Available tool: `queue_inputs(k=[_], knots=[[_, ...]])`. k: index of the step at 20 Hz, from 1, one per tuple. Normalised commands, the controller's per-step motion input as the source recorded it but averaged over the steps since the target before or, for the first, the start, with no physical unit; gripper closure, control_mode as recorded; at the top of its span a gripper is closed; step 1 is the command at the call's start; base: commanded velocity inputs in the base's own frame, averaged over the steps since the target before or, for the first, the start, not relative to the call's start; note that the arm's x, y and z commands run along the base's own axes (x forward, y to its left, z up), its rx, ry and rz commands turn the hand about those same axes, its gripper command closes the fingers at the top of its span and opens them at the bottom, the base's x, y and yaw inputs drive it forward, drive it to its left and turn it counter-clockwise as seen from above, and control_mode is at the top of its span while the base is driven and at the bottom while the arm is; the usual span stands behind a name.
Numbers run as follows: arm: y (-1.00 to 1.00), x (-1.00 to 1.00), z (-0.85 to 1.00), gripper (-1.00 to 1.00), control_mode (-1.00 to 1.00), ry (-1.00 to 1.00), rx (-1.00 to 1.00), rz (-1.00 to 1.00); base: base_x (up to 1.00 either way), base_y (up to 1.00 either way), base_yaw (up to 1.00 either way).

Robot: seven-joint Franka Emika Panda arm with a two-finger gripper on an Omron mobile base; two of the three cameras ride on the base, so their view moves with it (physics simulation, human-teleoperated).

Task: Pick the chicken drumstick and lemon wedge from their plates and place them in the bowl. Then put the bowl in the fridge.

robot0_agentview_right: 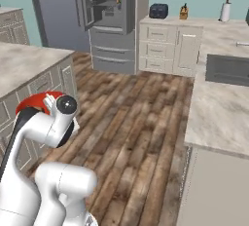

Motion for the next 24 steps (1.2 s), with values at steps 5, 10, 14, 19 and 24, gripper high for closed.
queue_inputs(k=[5, 10, 14, 19, 24], knots=[[0.00, 0.00, 0.00, 1.00, 1.00, 0.00, 0.00, 0.00, 0.76, 0.40, -0.34], [0.00, 0.00, 0.00, 1.00, 1.00, 0.00, 0.00, 0.00, 0.81, 0.47, -0.14], [0.00, 0.00, 0.00, 1.00, 1.00, 0.00, 0.00, 0.00, 0.85, 0.50, -0.04], [0.00, 0.00, 0.00, 1.00, 1.00, 0.00, 0.00, 0.00, 0.90, 0.48, 0.00], [0.00, 0.00, 0.00, 1.00, 1.00, 0.00, 0.00, 0.00, 0.94, 0.41, 0.00]])
